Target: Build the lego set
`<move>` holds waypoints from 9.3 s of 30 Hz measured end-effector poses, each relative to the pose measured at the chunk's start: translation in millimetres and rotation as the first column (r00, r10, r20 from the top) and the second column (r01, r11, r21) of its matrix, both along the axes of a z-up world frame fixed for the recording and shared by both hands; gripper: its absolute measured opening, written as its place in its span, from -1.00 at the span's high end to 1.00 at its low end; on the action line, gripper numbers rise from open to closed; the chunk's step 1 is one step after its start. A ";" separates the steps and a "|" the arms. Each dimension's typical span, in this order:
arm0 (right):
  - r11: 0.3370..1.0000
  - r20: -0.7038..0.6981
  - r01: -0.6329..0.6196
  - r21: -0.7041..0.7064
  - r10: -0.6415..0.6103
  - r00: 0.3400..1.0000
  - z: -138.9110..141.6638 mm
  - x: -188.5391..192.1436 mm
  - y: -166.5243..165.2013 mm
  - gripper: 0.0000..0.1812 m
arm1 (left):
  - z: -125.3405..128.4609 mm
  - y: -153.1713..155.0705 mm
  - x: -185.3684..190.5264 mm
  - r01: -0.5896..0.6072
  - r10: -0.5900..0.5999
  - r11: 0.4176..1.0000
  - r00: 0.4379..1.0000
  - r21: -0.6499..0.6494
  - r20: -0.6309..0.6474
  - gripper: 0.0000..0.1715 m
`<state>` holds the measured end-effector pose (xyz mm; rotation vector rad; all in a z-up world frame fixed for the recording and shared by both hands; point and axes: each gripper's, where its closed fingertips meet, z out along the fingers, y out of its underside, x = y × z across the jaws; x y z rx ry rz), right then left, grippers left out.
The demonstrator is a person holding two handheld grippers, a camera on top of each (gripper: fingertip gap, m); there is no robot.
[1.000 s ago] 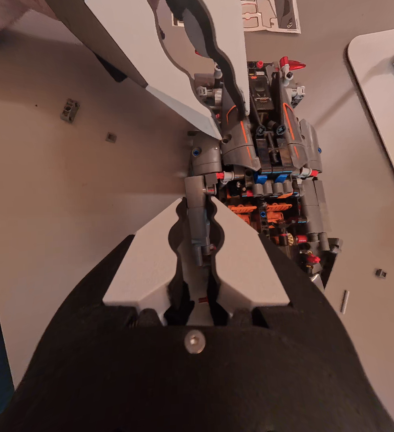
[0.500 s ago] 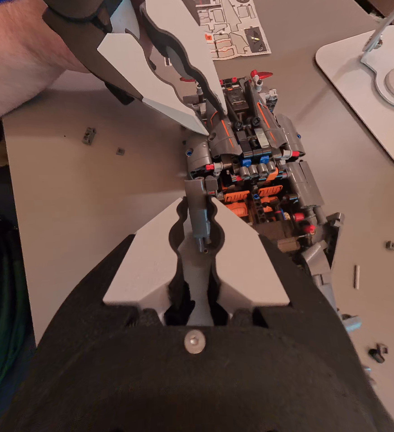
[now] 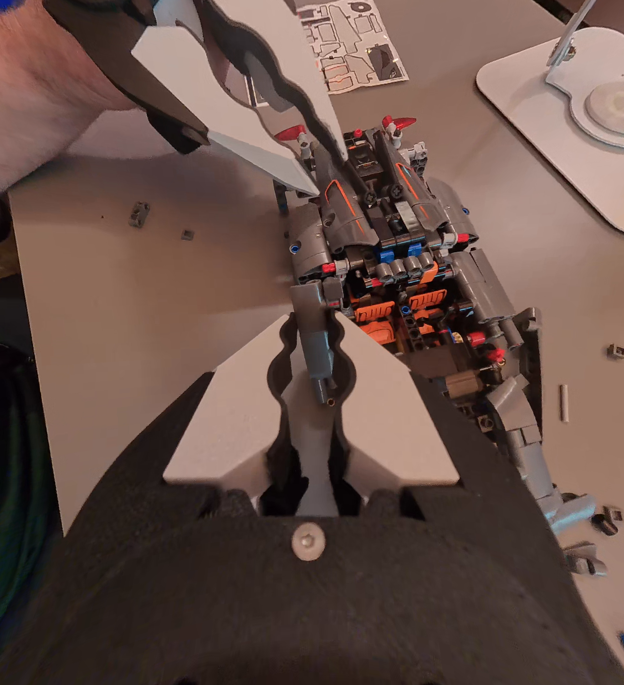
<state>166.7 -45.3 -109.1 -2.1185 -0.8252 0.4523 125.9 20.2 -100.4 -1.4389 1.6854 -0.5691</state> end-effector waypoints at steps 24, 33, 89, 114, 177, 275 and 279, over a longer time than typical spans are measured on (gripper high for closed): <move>0.992 0.320 -0.088 -0.089 0.112 0.941 -25.2 -16.3 -2.2 0.84 | -4.9 1.7 9.3 0.010 -0.010 1.000 1.000 -0.008 0.003 0.79; 0.990 0.346 -0.066 -0.121 0.104 0.932 -25.7 -15.9 -2.1 0.84 | -4.8 2.4 10.3 0.006 -0.006 1.000 1.000 -0.007 0.007 0.80; 0.989 0.088 -0.126 -0.075 0.132 0.987 -13.3 -6.3 -9.2 0.84 | -22.4 -51.4 23.3 0.225 -0.222 0.937 0.974 0.267 -0.040 0.73; 0.987 0.265 -0.094 -0.128 0.125 0.956 -24.5 -6.1 -7.5 0.85 | -17.2 -48.0 18.7 0.215 -0.216 0.933 0.976 0.290 -0.030 1.00; 0.944 -0.278 -0.130 -0.302 0.044 0.960 -13.2 93.8 11.3 0.63 | -48.2 -82.1 33.4 -0.302 0.286 0.936 0.952 -0.179 -0.111 0.63; 0.901 -0.345 -0.320 -0.293 0.212 0.914 -17.8 23.3 -6.8 0.53 | -43.3 -24.1 -31.4 -0.315 0.305 0.947 0.942 -0.064 -0.138 0.49; 0.903 -0.348 -0.316 -0.292 0.207 0.914 -17.0 25.4 -5.9 0.53 | -44.9 -24.9 -27.3 -0.330 0.317 0.939 0.939 -0.095 -0.131 0.52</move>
